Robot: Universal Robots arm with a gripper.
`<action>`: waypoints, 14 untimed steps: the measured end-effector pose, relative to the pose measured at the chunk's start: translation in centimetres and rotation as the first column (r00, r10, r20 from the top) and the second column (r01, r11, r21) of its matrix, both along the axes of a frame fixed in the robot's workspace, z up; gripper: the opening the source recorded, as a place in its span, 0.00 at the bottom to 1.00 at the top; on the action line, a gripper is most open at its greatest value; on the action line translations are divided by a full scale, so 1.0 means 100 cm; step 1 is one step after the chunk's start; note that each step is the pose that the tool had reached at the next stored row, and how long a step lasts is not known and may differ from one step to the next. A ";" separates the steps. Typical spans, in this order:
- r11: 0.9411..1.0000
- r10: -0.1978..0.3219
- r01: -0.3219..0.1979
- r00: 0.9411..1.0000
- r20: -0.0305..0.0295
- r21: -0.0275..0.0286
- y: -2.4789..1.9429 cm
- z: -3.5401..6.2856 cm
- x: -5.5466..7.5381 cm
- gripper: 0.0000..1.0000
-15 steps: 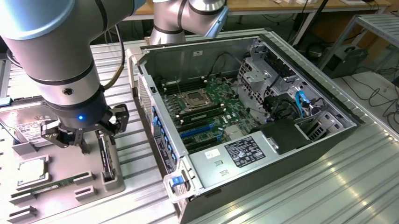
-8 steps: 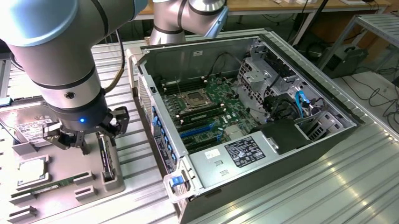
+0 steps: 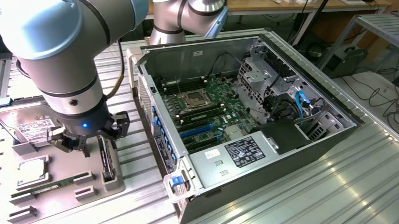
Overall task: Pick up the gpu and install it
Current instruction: 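Pick up the gpu and move the gpu toward the slot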
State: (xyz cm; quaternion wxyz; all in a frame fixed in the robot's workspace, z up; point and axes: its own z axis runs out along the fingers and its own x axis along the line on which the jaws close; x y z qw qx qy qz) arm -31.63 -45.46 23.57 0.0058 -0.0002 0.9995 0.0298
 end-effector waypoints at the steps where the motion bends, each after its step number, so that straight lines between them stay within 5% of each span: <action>1: 1.000 -0.001 0.001 1.000 0.000 0.000 0.0000 -0.0017 0.000 0.60; 10: 1.000 -0.011 0.011 1.000 -0.002 0.000 0.0004 -0.0086 0.002 0.52; 14: 1.000 -0.011 0.011 1.000 -0.003 -0.001 0.0004 -0.0124 0.003 0.27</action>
